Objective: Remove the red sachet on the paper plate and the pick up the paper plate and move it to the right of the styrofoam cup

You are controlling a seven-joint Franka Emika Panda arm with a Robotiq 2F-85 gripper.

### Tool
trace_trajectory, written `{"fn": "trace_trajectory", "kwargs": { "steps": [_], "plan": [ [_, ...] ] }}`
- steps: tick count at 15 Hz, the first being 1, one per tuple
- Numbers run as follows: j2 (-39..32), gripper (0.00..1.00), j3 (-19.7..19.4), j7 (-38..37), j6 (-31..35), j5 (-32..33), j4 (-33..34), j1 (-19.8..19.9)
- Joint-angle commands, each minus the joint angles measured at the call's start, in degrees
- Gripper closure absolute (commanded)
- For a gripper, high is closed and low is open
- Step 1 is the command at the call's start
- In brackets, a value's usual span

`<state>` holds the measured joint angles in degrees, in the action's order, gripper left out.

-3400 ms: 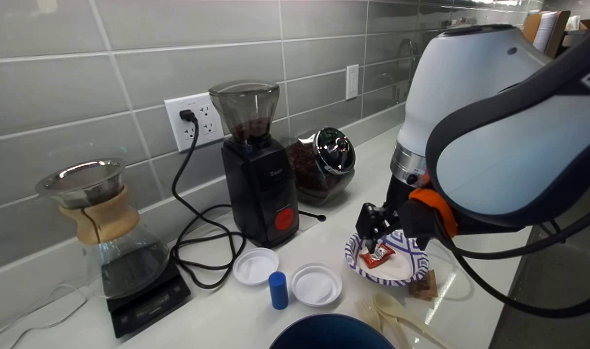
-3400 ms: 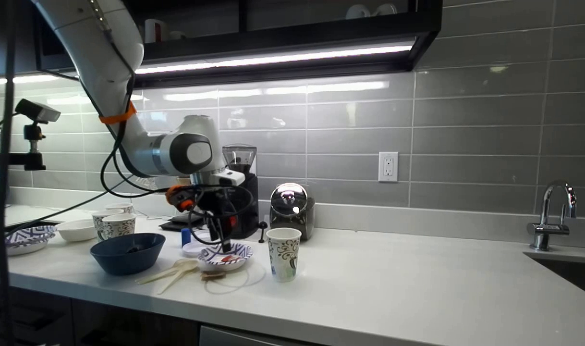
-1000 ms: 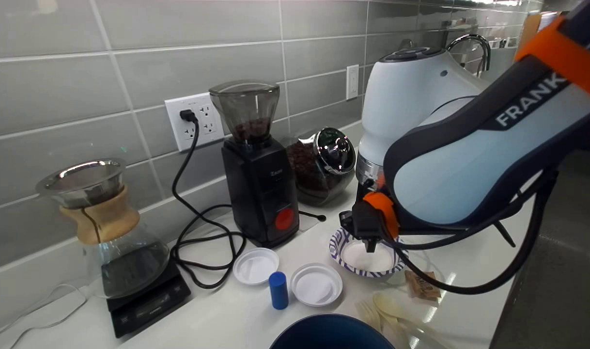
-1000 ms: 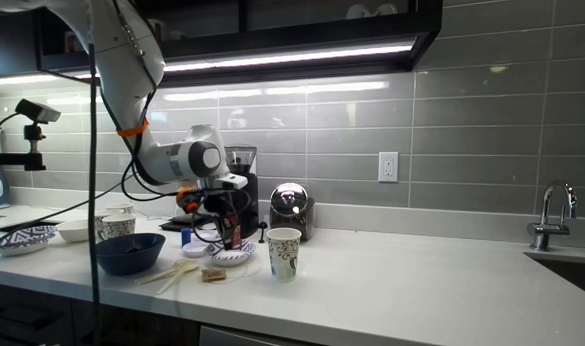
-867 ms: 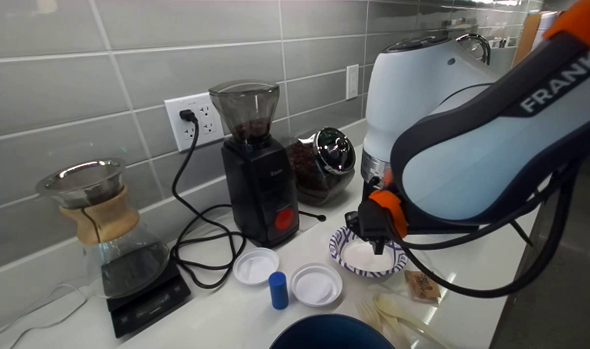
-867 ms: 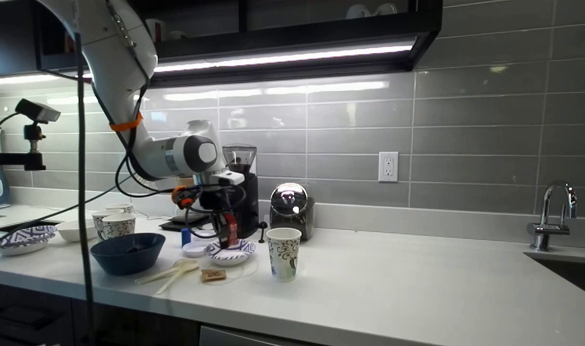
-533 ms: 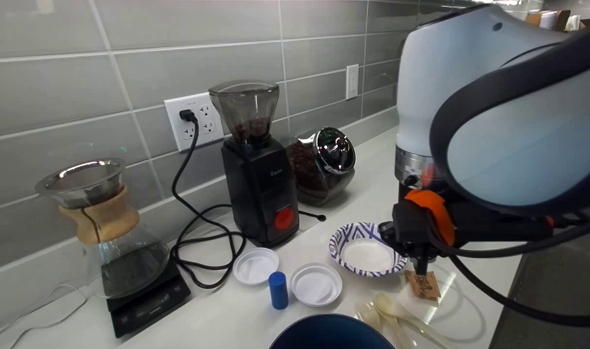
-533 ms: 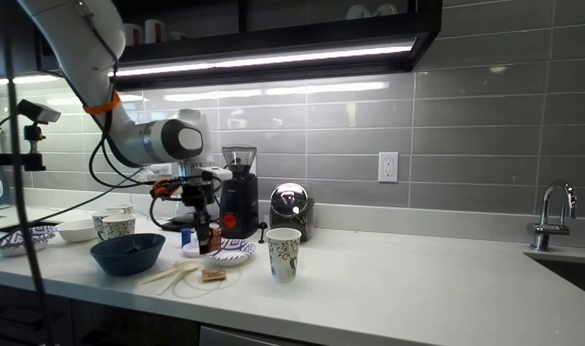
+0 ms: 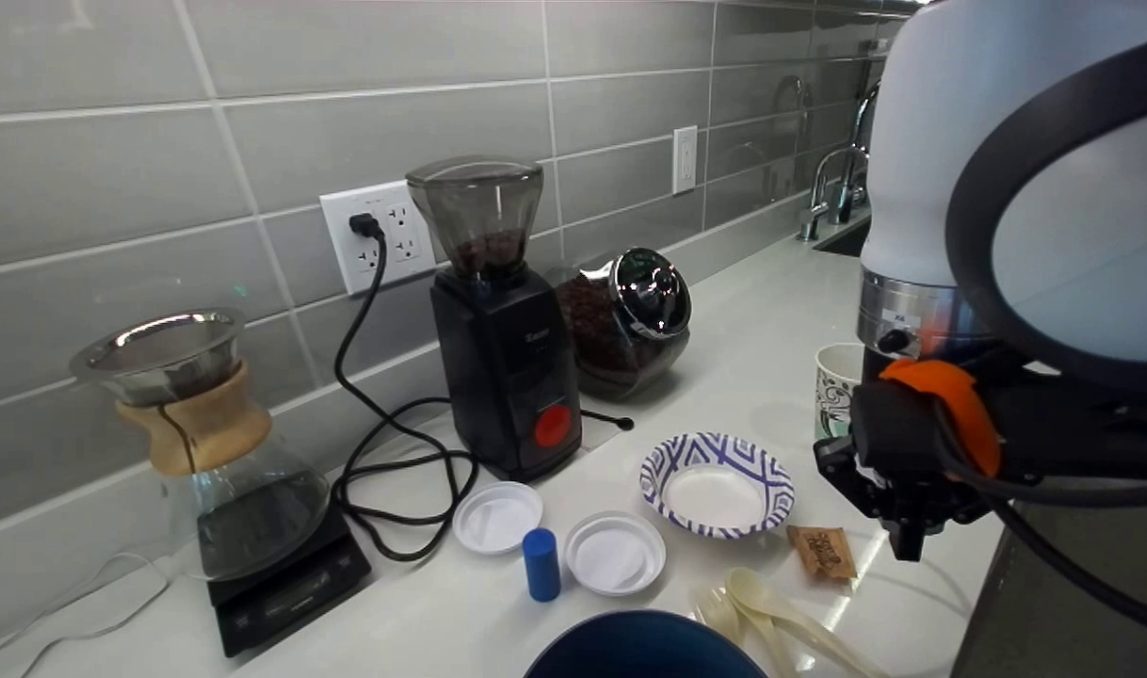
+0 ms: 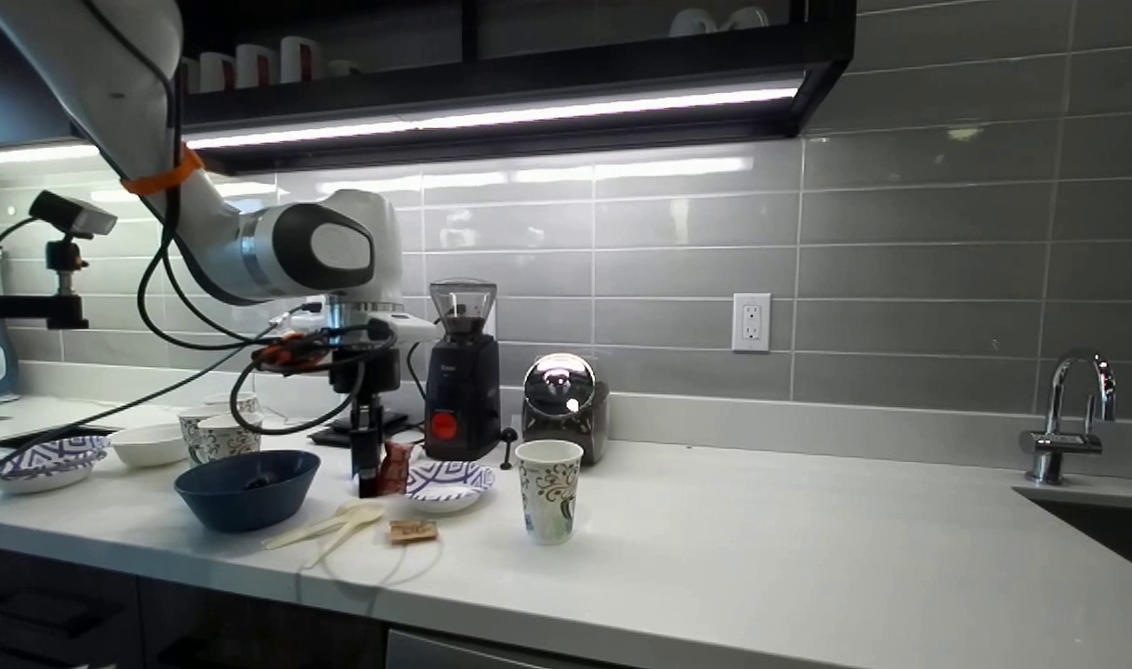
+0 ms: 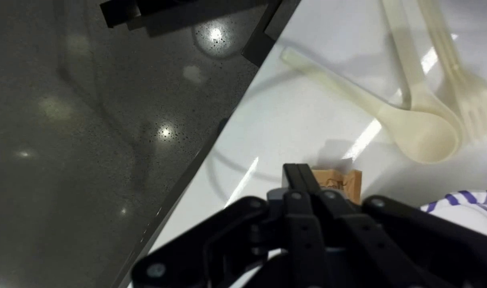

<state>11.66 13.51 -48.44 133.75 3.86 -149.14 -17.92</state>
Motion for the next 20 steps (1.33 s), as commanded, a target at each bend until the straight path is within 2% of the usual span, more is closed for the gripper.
{"fn": "trace_trajectory", "kwargs": {
  "steps": [1, 2, 3, 4, 6, 11, 13, 16, 18, 20],
  "plan": [
    [-1.9, 1.0, 1.6, 2.4, 0.4, -2.4, 1.0, 1.7],
    [-2.8, 1.0, 1.6, 3.4, 0.9, -2.7, 1.5, 1.8],
    [-3.8, 0.96, 1.7, 3.6, 0.9, -2.3, 2.1, 2.0],
    [-5.1, 0.72, 1.8, 3.8, 1.1, -2.0, 2.8, 2.2],
    [-6.9, 0.69, 1.7, 4.0, 1.4, -1.8, 3.8, 2.5],
    [-10.0, 0.36, 1.3, 5.9, 1.5, -2.8, 6.0, 2.4],
    [-9.1, 0.22, 1.4, 6.8, 1.1, -3.5, 6.1, 2.1],
    [-5.1, 0.0, 0.8, 10.4, -4.6, -7.5, 7.1, 2.5],
    [-5.5, 0.0, -0.2, 11.5, -6.5, -7.6, 9.0, 3.7],
    [-7.3, 0.0, -0.6, 11.3, -2.5, -6.3, 10.7, 5.0]
  ]
}}
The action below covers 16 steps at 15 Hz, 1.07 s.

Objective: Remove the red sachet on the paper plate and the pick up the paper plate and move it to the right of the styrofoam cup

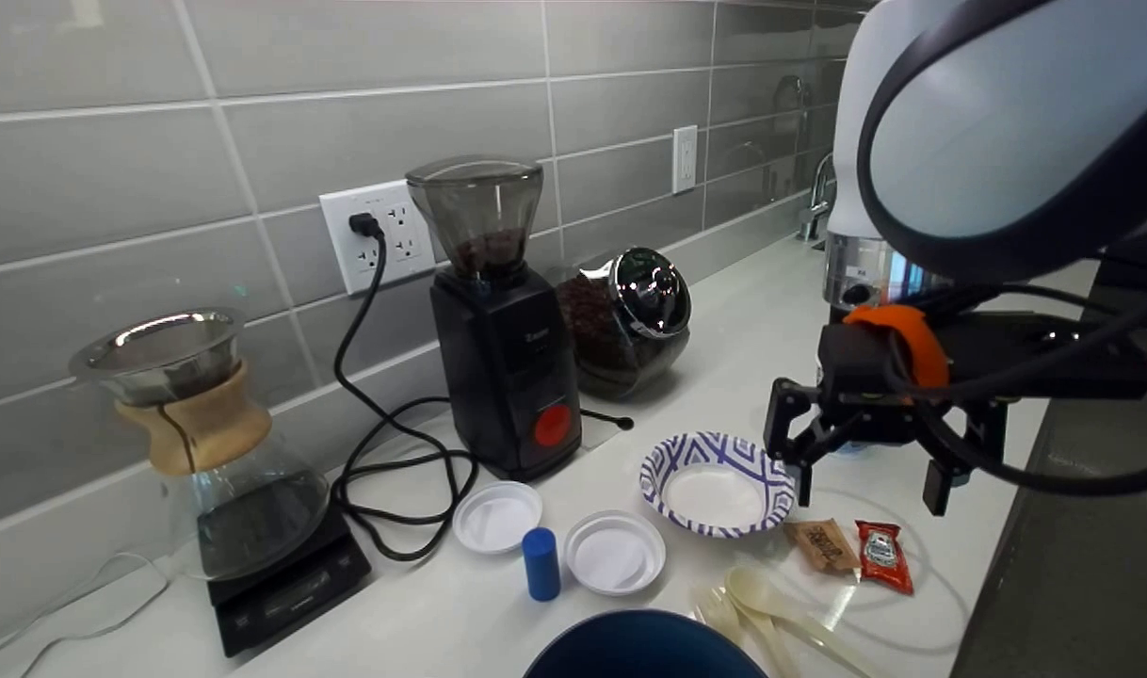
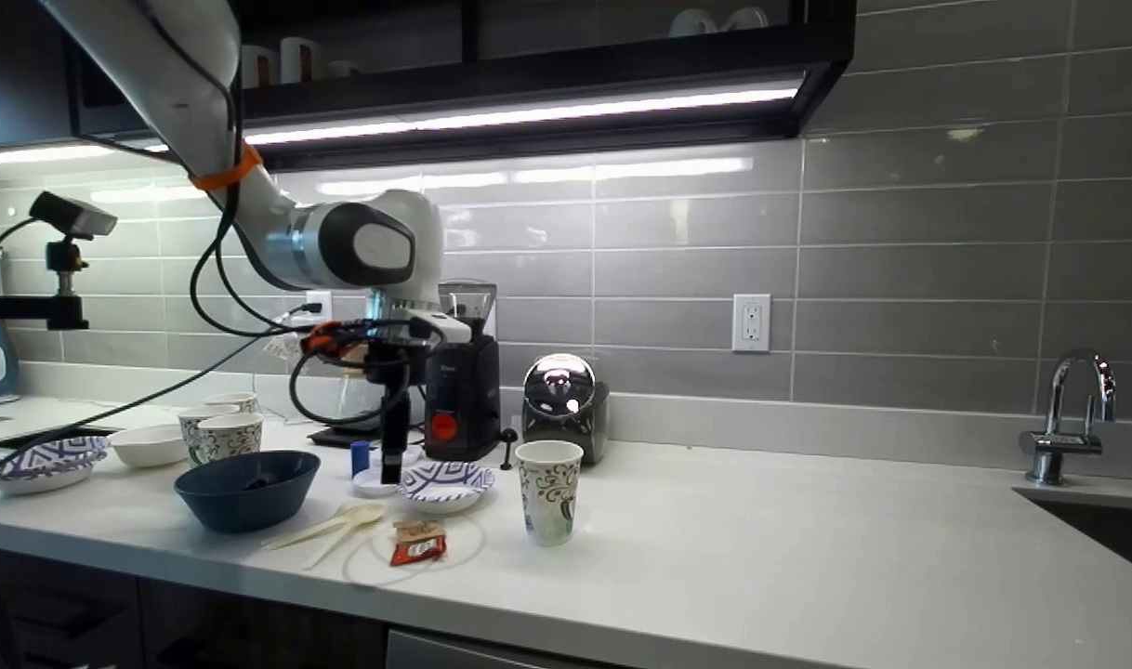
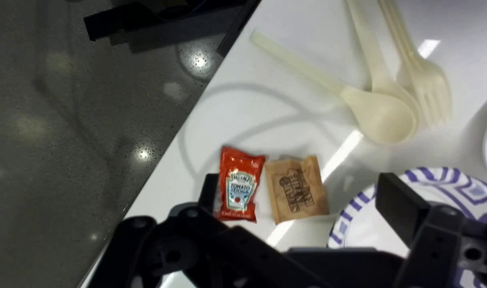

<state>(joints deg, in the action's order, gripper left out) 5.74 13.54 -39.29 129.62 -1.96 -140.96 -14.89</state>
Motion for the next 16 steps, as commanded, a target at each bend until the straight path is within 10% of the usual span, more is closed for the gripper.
{"fn": "trace_trajectory", "kwargs": {
  "steps": [1, 12, 13, 16],
  "plan": [
    [-2.9, 0.0, -0.7, 1.3, 5.3, 0.6, 3.2, 2.6],
    [-16.4, 0.0, -1.7, 3.1, 20.0, 2.3, 7.7, 0.9],
    [-17.2, 0.25, -1.8, 3.5, 20.4, 2.2, 8.0, 0.6],
    [-18.8, 0.41, -2.2, 3.4, 20.7, 2.9, 8.9, -0.6]
  ]
}}
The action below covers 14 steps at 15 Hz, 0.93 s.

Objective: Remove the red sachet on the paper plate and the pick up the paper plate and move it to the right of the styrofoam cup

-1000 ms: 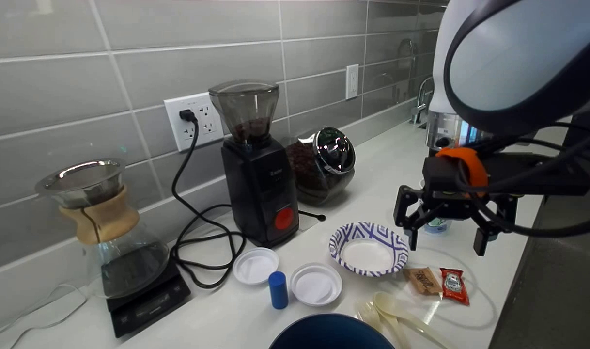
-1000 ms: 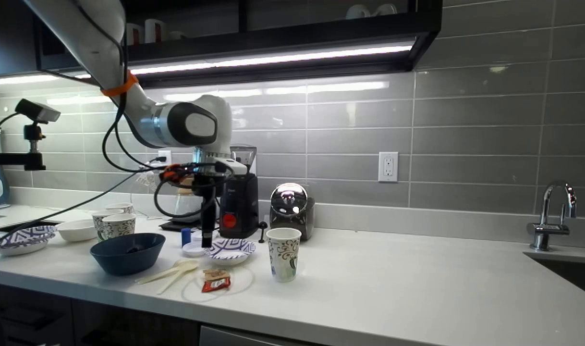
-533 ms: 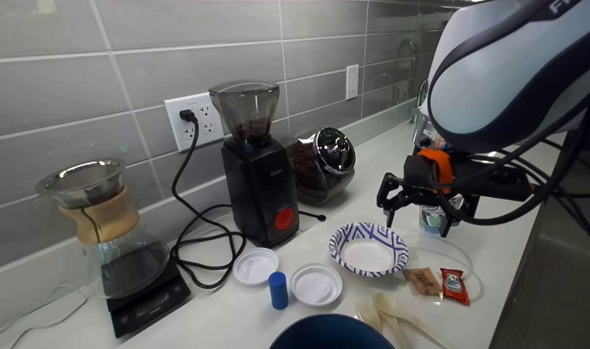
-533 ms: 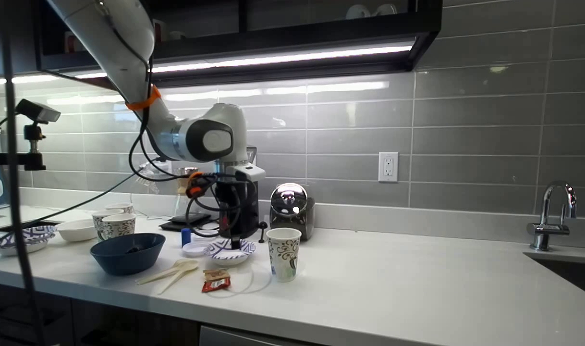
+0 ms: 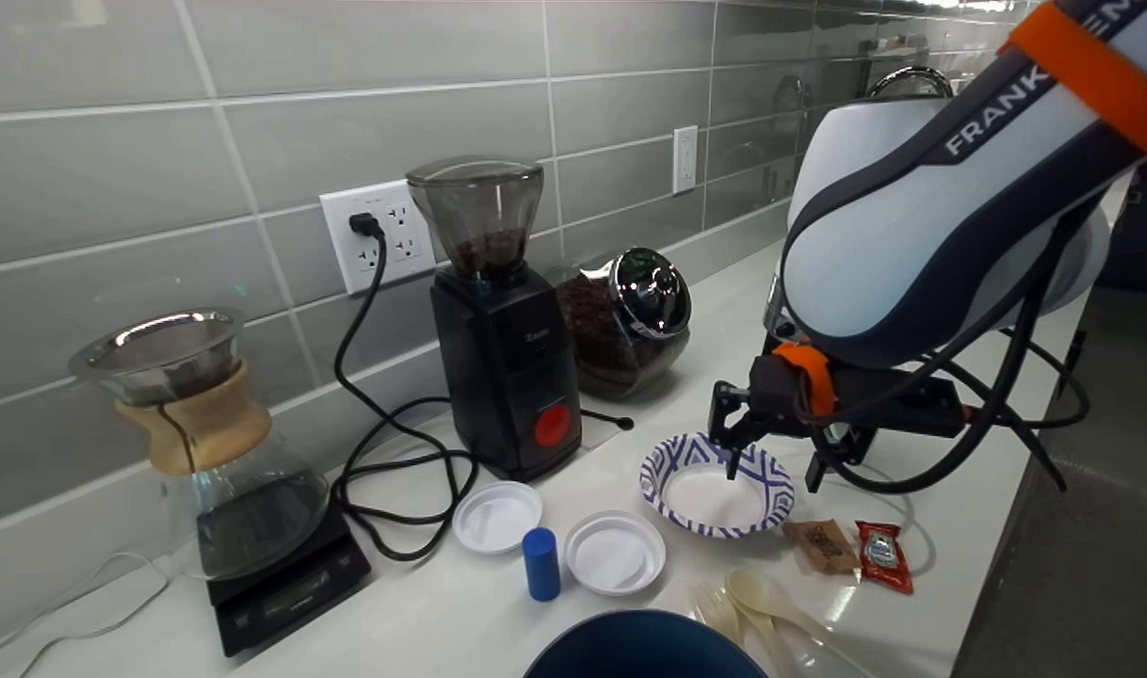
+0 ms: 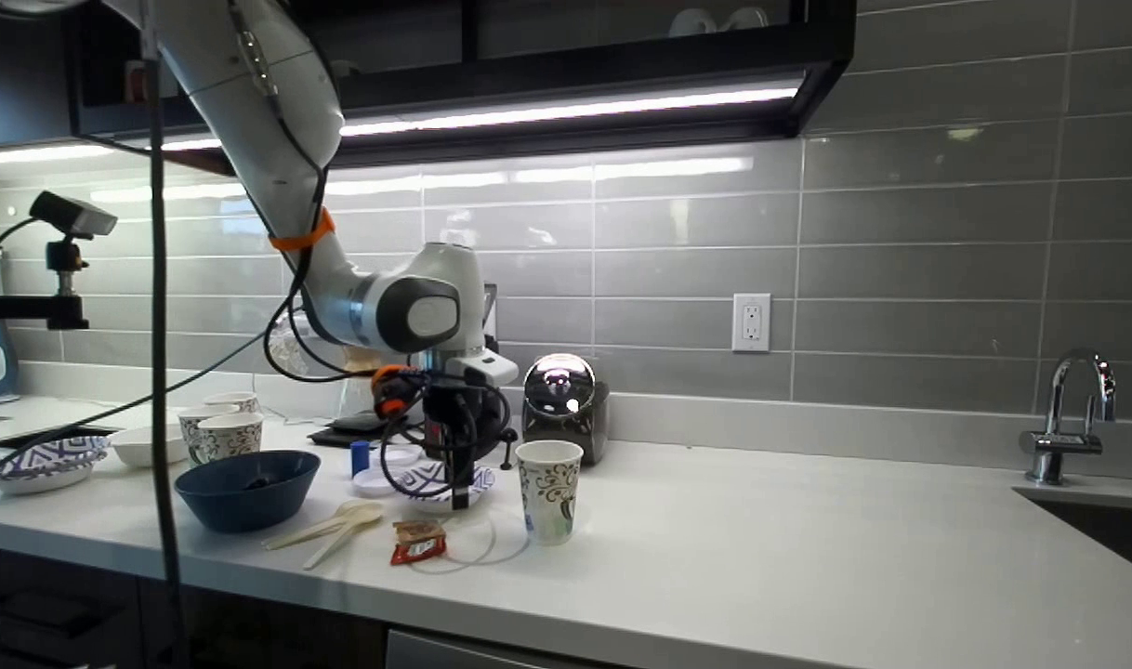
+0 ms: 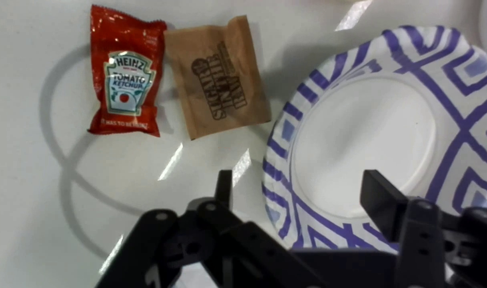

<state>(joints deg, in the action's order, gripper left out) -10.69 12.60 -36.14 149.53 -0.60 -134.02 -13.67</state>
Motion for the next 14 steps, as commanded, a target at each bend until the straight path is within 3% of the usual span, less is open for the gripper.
{"fn": "trace_trajectory", "kwargs": {
  "steps": [1, 8, 14],
  "plan": [
    [-2.7, 0.47, -1.5, 0.1, 0.7, 2.0, 2.3, -2.3],
    [-0.7, 0.97, -2.4, -0.8, -0.4, 4.2, 2.2, -4.5],
    [8.6, 0.99, -1.1, 0.8, -3.0, -0.7, 0.0, -2.8]
  ]
}}
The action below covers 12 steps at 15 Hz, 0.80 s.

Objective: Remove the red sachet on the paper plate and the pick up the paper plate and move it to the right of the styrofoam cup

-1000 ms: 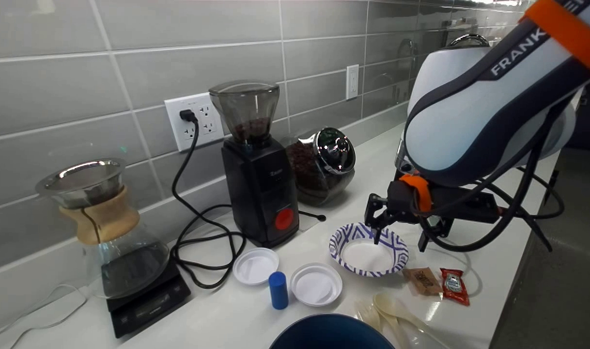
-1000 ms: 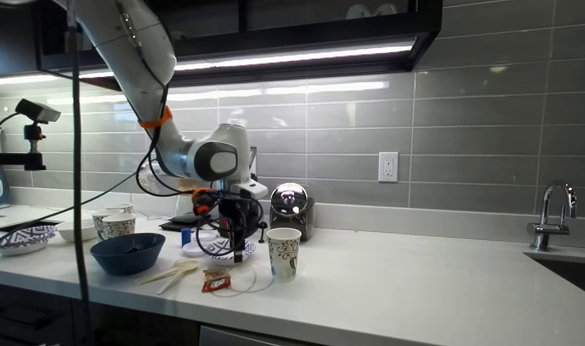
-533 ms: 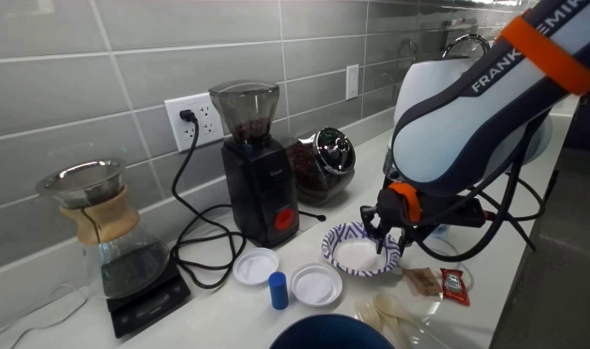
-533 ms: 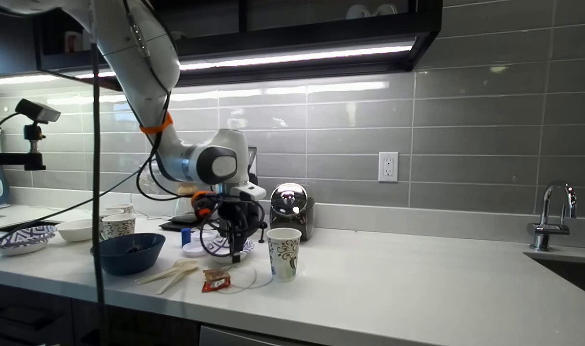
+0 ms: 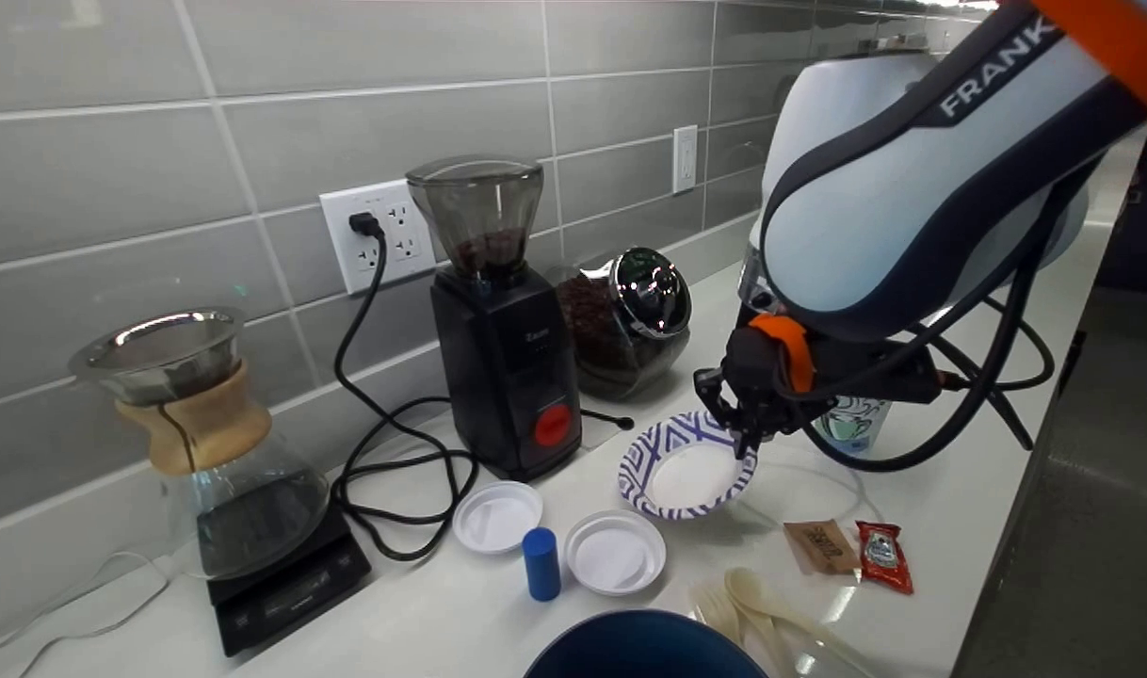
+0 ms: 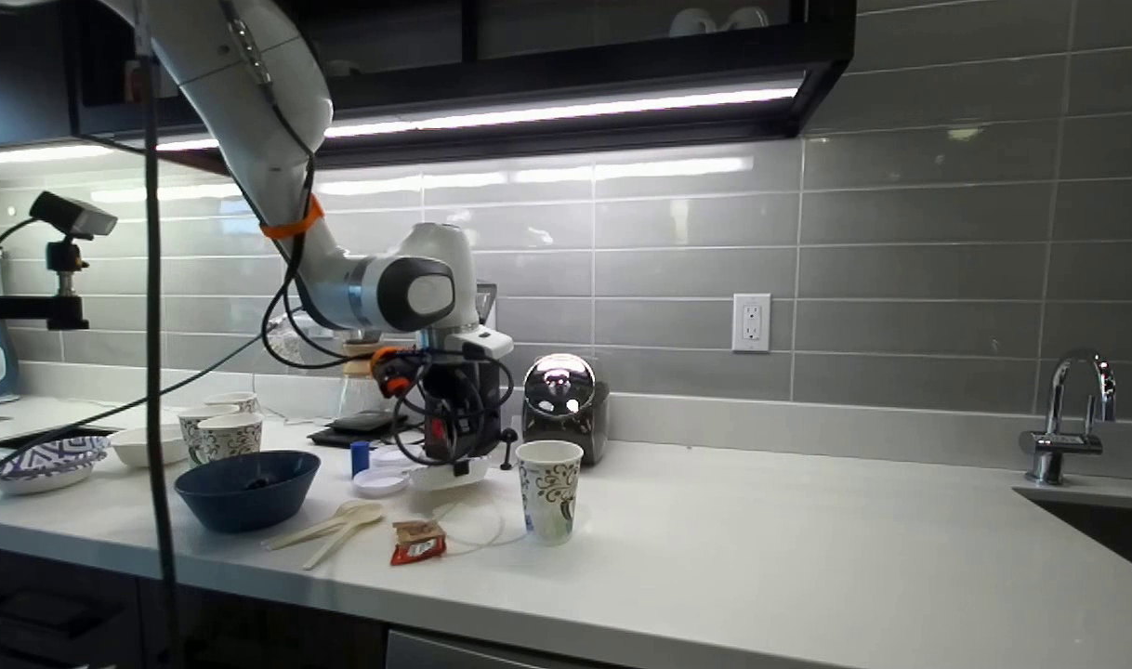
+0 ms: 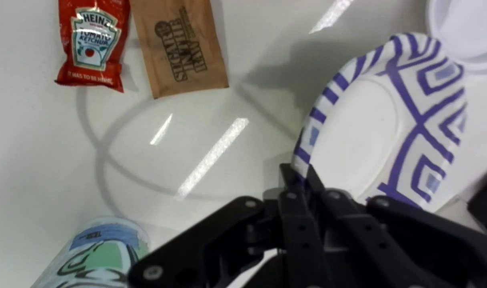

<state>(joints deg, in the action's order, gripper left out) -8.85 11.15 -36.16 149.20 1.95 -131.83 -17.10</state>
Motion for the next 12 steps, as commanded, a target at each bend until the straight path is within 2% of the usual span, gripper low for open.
{"fn": "trace_trajectory", "kwargs": {
  "steps": [1, 5, 6, 12],
  "plan": [
    [8.8, 1.0, 0.4, 0.9, -4.1, -4.5, -2.3, 1.1],
    [17.3, 0.99, -0.6, -0.5, -7.4, -9.3, -2.7, 3.9],
    [19.2, 0.99, -1.0, -3.4, -8.1, -8.9, -2.9, 5.3],
    [28.5, 0.99, -6.3, -6.8, -12.8, -9.2, -5.9, 15.0]
  ]
}}
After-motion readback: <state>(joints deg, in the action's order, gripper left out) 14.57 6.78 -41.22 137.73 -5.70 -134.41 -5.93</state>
